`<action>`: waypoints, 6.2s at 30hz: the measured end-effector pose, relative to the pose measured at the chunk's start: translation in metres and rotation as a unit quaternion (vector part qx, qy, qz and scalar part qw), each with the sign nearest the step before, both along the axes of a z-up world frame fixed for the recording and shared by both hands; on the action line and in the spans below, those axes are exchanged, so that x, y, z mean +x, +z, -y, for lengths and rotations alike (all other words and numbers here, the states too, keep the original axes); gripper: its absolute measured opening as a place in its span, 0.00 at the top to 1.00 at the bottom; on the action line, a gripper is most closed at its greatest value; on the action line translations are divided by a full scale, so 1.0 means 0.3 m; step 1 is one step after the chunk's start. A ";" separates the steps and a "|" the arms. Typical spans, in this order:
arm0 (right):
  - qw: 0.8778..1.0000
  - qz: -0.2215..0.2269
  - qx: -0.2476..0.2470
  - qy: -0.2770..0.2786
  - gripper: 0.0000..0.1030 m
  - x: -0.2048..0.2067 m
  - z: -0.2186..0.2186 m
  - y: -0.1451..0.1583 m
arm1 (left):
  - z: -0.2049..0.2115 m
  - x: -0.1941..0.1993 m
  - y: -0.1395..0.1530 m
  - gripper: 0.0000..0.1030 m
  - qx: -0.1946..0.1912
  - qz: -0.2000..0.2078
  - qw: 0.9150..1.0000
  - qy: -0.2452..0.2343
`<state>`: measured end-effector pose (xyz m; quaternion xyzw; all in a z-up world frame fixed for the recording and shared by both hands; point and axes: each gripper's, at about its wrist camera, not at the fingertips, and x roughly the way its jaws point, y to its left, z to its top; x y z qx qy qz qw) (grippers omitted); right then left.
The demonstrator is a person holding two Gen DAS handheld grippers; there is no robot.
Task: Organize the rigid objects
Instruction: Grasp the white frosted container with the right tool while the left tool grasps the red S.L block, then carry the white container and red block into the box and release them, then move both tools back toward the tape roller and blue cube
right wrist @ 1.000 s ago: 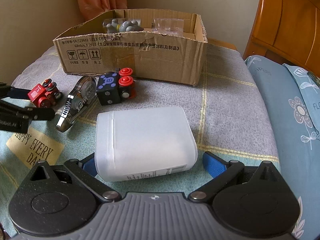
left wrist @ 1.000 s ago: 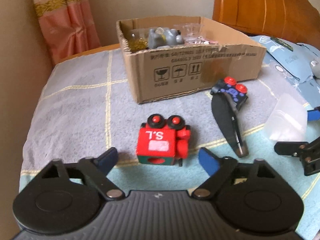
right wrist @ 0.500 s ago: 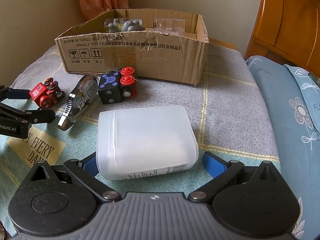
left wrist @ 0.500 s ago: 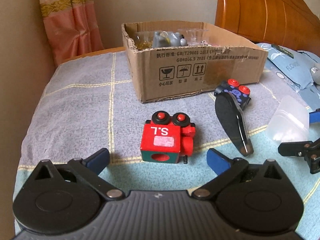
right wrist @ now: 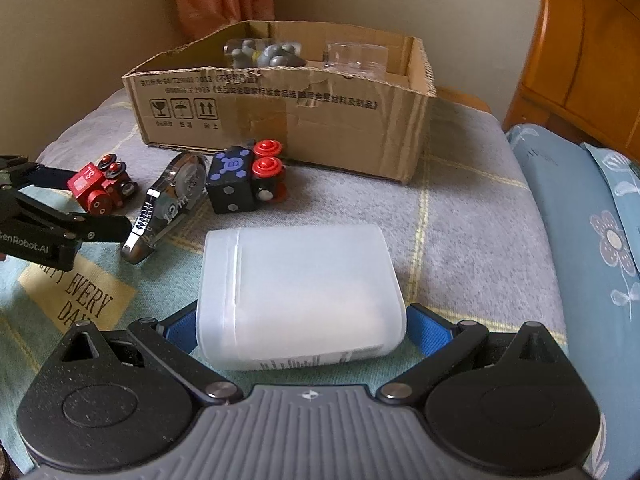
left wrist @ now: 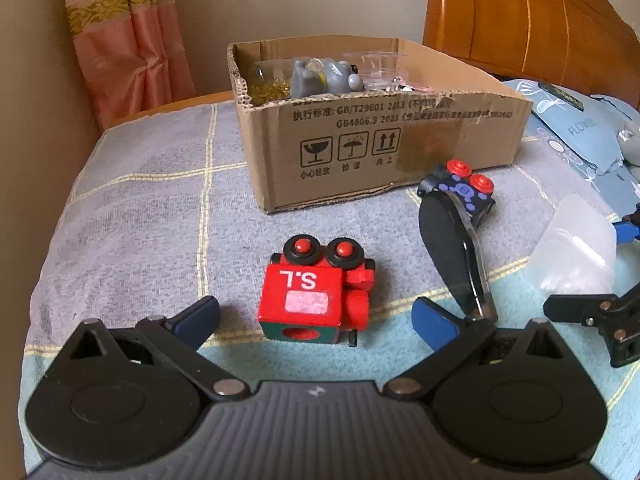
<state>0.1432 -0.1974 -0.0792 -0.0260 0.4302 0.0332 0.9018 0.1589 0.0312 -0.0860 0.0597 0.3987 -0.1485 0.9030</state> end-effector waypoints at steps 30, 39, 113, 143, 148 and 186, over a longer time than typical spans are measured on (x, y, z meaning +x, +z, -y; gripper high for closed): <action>0.995 -0.015 -0.003 0.097 0.16 0.043 0.035 0.182 | 0.004 0.013 0.155 0.51 0.019 -0.031 0.996 -0.078; 0.993 0.032 -0.008 0.114 0.16 0.117 0.062 0.337 | 0.022 0.081 0.366 0.51 0.007 0.005 0.995 -0.104; 0.994 0.015 0.045 -0.096 0.00 0.100 0.062 0.166 | 0.114 -0.010 0.061 0.01 0.027 -0.011 0.999 0.022; 0.999 -0.005 0.005 -0.043 0.00 0.242 0.001 0.010 | -0.021 -0.004 0.100 0.01 -0.008 0.003 0.999 0.041; 1.000 0.008 0.003 -0.015 0.00 0.200 0.043 0.003 | 0.031 -0.007 0.087 0.01 -0.004 0.001 1.000 0.001; 0.999 0.042 0.004 0.008 0.00 0.157 0.055 0.002 | 0.050 0.045 0.046 0.01 0.055 -0.025 0.998 0.036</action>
